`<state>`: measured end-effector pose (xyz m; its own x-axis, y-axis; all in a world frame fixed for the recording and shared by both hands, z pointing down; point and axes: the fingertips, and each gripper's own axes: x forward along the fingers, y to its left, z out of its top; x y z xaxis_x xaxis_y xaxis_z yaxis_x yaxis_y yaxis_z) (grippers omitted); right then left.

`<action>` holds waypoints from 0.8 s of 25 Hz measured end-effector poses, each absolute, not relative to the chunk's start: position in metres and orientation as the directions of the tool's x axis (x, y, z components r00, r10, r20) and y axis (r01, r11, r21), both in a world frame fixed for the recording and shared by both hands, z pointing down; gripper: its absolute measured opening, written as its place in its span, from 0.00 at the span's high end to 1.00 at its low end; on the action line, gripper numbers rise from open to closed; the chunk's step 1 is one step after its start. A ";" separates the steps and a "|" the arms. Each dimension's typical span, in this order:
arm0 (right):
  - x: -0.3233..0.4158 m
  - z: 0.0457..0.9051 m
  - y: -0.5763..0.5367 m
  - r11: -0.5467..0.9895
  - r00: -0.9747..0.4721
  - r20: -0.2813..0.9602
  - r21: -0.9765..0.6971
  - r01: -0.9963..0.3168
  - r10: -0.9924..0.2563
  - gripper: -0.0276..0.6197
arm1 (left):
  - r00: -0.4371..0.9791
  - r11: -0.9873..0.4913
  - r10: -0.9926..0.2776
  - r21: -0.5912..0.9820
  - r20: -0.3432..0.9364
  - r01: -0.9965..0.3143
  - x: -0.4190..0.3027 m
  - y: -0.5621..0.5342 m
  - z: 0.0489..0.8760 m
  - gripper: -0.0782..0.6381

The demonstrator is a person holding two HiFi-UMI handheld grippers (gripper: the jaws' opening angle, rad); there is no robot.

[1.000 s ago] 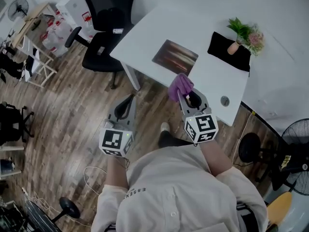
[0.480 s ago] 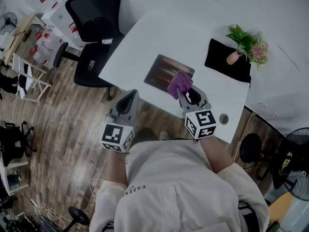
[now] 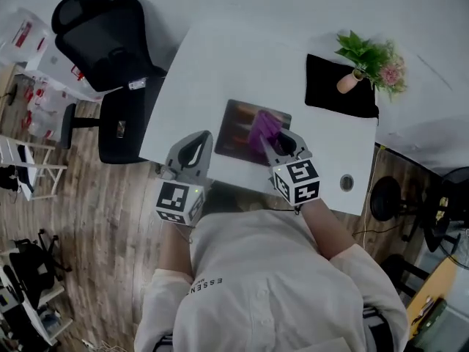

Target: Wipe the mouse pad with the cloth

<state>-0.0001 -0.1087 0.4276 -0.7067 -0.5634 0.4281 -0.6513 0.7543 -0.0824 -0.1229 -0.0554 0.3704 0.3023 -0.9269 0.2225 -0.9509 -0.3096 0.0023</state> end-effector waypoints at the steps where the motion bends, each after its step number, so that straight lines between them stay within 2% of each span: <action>1: -0.006 0.431 -0.115 0.744 -0.694 0.442 -0.085 -0.663 -0.568 0.82 | 0.327 -0.334 -0.918 0.007 0.225 -0.943 -0.129 -0.066 0.372 0.89; 11: -0.061 0.492 -0.153 0.651 -0.575 0.625 -0.138 -0.747 -0.527 0.82 | 0.539 -0.542 -0.815 0.049 0.211 -0.839 -0.176 -0.137 0.395 0.89; 20: -0.101 0.551 -0.172 0.616 -0.516 0.759 -0.196 -0.763 -0.398 0.82 | 0.603 -0.611 -0.758 0.050 0.250 -0.790 -0.204 -0.172 0.429 0.89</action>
<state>-0.1009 -0.1725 0.5506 -0.5161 -0.3979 0.7585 -0.7630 0.6159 -0.1961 -0.2036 -0.1722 0.4293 0.6026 -0.7578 0.2503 -0.7897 -0.6114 0.0500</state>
